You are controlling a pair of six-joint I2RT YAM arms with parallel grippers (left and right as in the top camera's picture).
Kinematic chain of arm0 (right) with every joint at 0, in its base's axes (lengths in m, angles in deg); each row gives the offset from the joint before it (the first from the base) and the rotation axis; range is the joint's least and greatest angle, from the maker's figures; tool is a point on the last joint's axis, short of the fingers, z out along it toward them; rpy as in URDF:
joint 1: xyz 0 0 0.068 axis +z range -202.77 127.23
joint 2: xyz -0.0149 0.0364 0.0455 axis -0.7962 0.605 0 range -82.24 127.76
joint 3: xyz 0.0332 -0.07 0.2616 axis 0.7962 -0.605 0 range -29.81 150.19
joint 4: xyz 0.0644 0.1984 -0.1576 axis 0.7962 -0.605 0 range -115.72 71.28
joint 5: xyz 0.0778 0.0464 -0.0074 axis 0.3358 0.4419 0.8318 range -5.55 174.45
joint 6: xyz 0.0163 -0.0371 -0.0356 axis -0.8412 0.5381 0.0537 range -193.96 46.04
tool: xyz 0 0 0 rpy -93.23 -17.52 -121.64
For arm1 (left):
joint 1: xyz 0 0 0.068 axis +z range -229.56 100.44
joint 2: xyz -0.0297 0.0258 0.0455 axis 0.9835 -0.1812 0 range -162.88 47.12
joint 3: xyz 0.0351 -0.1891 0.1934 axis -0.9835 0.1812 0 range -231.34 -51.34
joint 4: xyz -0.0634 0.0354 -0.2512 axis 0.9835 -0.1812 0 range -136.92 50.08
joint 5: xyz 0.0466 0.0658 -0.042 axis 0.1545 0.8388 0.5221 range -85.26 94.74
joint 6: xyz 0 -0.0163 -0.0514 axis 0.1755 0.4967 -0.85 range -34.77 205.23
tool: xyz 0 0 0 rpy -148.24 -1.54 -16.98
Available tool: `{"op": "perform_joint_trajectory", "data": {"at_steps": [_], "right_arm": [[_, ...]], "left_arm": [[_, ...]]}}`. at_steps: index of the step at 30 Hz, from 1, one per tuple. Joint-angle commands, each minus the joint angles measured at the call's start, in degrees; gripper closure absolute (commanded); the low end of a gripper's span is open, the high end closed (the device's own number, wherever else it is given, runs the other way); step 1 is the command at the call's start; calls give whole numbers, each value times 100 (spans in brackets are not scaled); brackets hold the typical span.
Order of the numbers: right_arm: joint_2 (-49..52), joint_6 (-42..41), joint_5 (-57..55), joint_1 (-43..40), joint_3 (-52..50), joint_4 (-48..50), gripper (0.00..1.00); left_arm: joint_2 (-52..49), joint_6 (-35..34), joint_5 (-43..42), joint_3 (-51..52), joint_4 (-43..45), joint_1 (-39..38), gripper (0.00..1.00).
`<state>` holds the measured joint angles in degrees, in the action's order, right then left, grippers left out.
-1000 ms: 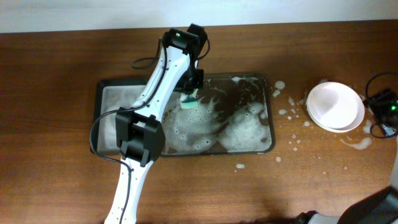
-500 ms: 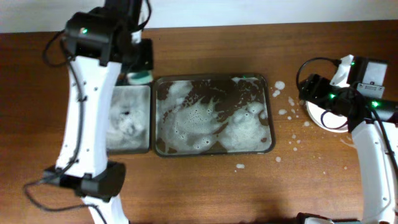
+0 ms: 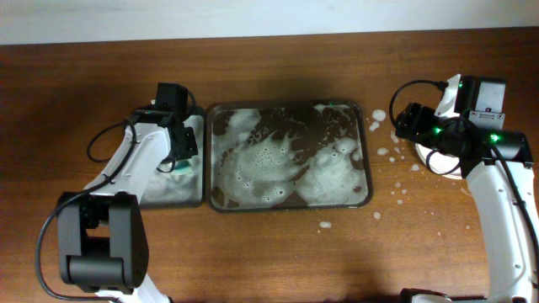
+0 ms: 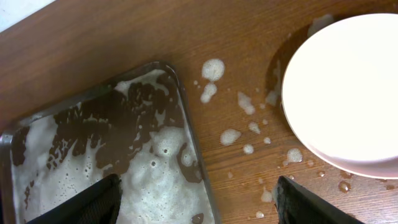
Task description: Clean dirty plates on tray and stack at the side
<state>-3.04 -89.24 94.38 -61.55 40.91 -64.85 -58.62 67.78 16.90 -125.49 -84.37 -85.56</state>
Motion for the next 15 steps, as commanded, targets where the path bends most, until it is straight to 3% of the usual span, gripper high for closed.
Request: {"op": "perform_joint_trajectory", "data": {"at_steps": [1, 7, 10, 15], "right_arm": [[24, 105, -74, 48, 66, 2, 21], [-42, 181, -120, 46, 70, -39, 21], [-380, 634, -118, 46, 341, -240, 21], [-1123, 1211, -164, 46, 1064, -964, 20]], "left_arm": [[44, 37, -83, 31, 39, 17, 1], [367, 39, -343, -1690, -1318, 15, 1], [765, 35, -407, -2629, -1797, -26, 1], [1123, 37, -529, -2688, -1805, -59, 1]]}}
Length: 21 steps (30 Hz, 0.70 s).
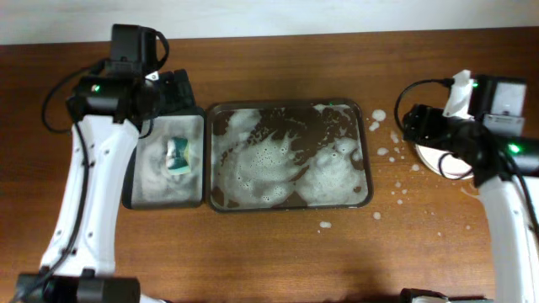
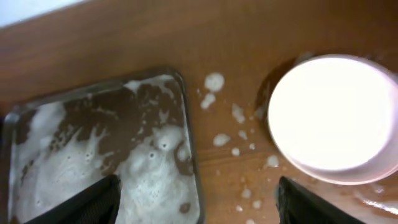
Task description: Clean dirty plates on tray and stack at the side
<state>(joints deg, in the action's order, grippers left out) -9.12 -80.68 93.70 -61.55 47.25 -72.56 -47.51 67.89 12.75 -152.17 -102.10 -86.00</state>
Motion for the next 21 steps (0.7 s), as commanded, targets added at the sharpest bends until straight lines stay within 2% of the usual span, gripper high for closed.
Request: {"op": "perform_joint_trajectory", "data": {"at_steps": [1, 5, 6, 7, 12, 18, 21], "right_arm": [[-625, 354, -94, 46, 492, -247, 20], [-1578, 352, -92, 48, 621, -319, 19], [-1902, 352, -92, 48, 621, -317, 14], [-2159, 350, -92, 48, 621, -321, 2], [-3010, 352, -101, 46, 621, -413, 2], [-3136, 350, -216, 48, 621, -1047, 2], [-3136, 352, -138, 74, 498, -1064, 2]], "left_arm": [[13, 26, -114, -20, -33, -15, 1], [11, 26, -114, -20, -33, -15, 1], [11, 26, -114, -20, -33, -15, 1], [11, 26, -114, -20, -33, -15, 1], [11, 26, -114, -20, -33, -15, 1], [11, 26, -114, -20, -33, -15, 1], [11, 26, -114, -20, -33, -15, 1]]}}
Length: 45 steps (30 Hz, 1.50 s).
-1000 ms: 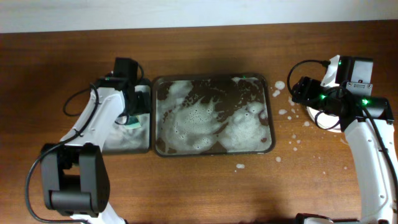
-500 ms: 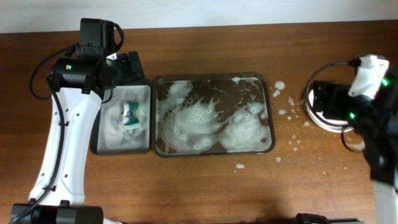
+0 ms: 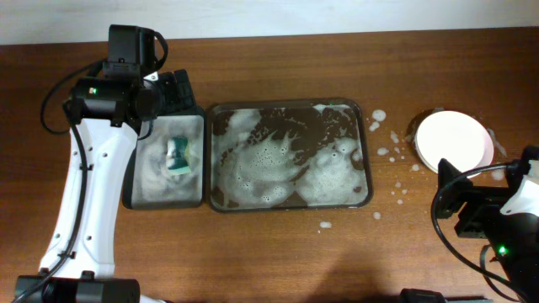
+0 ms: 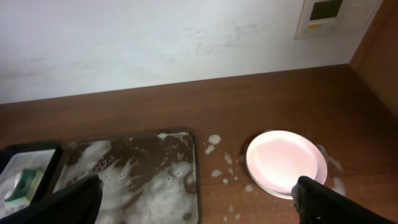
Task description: Clean dirty plates on tray and stack at the side
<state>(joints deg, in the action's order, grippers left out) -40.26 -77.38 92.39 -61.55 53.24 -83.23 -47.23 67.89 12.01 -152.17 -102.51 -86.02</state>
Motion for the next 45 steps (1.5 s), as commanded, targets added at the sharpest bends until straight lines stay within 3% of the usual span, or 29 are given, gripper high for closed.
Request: {"op": "perform_joint_trajectory", "data": {"at_steps": [1, 7, 11, 15, 20, 27, 45], "right_arm": [[-22, 22, -28, 101, -227, 61, 2], [-1130, 22, -232, 269, -2549, 2127, 2], [-2334, 177, -382, 684, -4883, 3866, 2], [-2975, 802, -374, 1102, -6059, 4686, 2], [-3923, 809, -372, 1139, -7490, 6013, 2], [-4179, 789, -411, 1139, -8255, 6201, 2], [-4177, 789, -413, 1139, -8273, 6043, 2]], "left_arm": [[-17, 26, -39, -20, 9, -13, 1], [-17, 26, -39, -20, 9, -13, 1], [-17, 26, -39, -20, 9, -13, 1], [-17, 26, -39, -20, 9, -13, 1], [-17, 26, -39, -20, 9, -13, 1], [-17, 26, -39, -20, 9, -13, 1], [-17, 26, -39, -20, 9, -13, 1]]}}
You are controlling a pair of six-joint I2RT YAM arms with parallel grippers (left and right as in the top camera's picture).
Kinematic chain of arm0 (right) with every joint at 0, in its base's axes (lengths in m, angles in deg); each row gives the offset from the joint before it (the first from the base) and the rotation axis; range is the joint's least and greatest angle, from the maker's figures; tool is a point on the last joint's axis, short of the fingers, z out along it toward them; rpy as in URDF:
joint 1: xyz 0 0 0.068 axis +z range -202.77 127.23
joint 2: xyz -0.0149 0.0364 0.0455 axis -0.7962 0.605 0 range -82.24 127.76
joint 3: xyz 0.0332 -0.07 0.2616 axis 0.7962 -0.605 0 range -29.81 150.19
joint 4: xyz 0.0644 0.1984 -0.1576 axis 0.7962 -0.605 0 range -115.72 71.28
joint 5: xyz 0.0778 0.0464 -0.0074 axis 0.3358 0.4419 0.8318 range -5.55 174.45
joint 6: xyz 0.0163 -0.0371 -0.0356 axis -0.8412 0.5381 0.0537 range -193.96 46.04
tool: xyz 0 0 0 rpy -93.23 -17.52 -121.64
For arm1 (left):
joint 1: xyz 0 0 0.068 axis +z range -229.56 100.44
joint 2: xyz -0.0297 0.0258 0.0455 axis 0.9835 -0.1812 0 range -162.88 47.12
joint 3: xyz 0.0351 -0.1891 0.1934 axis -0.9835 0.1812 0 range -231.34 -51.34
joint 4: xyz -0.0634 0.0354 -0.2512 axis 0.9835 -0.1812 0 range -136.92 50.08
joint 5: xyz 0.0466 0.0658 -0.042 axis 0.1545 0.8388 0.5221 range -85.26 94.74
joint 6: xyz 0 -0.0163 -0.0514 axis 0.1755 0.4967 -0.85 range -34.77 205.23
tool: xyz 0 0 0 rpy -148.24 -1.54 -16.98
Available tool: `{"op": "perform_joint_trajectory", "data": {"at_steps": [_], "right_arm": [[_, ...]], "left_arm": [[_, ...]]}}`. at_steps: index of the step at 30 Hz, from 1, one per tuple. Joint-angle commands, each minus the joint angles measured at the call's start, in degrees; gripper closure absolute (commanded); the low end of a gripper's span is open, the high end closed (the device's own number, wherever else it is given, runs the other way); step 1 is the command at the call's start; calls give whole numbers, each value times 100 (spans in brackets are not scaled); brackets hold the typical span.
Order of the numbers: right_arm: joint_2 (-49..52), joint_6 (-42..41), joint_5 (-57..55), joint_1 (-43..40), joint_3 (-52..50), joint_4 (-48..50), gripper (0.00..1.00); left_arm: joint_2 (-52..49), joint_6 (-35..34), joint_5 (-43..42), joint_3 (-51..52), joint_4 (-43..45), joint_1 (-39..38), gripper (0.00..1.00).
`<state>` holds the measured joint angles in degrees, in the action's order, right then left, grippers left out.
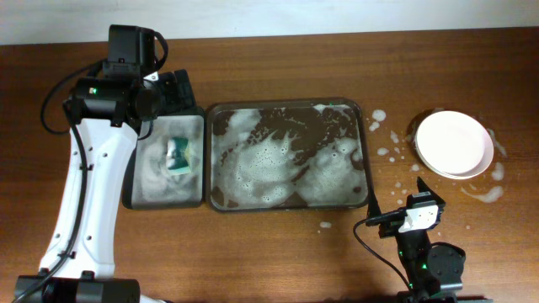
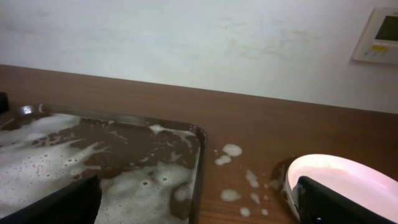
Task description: Clean dirty plates on tray and stack at the side
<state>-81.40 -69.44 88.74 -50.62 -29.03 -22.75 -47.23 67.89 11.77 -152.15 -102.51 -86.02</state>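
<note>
A stack of white plates [image 1: 455, 143] [image 2: 348, 177] sits on the table right of the big dark tray [image 1: 367, 143] [image 2: 198, 162]. The tray holds brown water and foam, and no plate shows in it. My right gripper [image 2: 198, 206] is open and empty, low at the table's front, facing the tray's right edge and the plates; its arm [image 1: 417, 220] is folded there. My left gripper [image 1: 178, 91] hangs above the far end of the small tray [image 1: 135, 198], open and empty. A green sponge [image 1: 178, 155] lies in that small tray.
Foam blobs [image 1: 389, 151] [image 2: 231, 150] spot the wood between the big tray and the plates, with more near the tray's front edge [image 1: 325, 225]. A wet smear [image 1: 482, 194] lies in front of the plates. A white wall [image 2: 186, 37] stands behind the table.
My right arm has moved from the table's front right edge to a folded pose at the front, left of the plates. Its camera now sits lower. The left arm has not moved.
At first my left gripper was down in the small tray at the sponge, and my right gripper was open over the plate stack. Then the left was raised with the sponge left lying. The right arm stood further back from the plates each time, now folded.
</note>
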Motion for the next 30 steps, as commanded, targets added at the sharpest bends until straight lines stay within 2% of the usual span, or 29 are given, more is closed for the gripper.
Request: {"op": "perform_joint_trajectory", "data": {"at_steps": [1, 10, 13, 15, 19, 21, 23, 25, 30], "right_arm": [[-63, -4, -48, 46, -46, -4, 2], [-63, -4, -48, 46, -46, -4, 2], [-63, -2, -48, 46, -46, -4, 2], [-63, -2, -48, 46, -46, -4, 2], [-63, -2, -48, 46, -46, -4, 2], [-63, -4, -48, 46, -46, -4, 2], [-63, -2, -48, 46, -46, -4, 2], [-63, -4, -48, 46, -46, -4, 2], [-63, -4, -48, 46, -46, -4, 2]], "left_arm": [[-17, 26, -15, -22, 9, -13, 1], [142, 2, 330, 46, 37, -13, 1], [824, 9, 323, 710, 817, -13, 1], [1589, 11, 304, 1703, 1499, -4, 1], [3639, 59, 59, 4385, 3117, 321, 1], [4686, 321, -216, 5654, 3869, 538, 1], [5698, 374, -463, 6704, 4304, 787, 1], [6765, 376, -673, 7578, 4656, 1075, 1], [8070, 553, -664, 8878, 5545, 1152, 1]]}}
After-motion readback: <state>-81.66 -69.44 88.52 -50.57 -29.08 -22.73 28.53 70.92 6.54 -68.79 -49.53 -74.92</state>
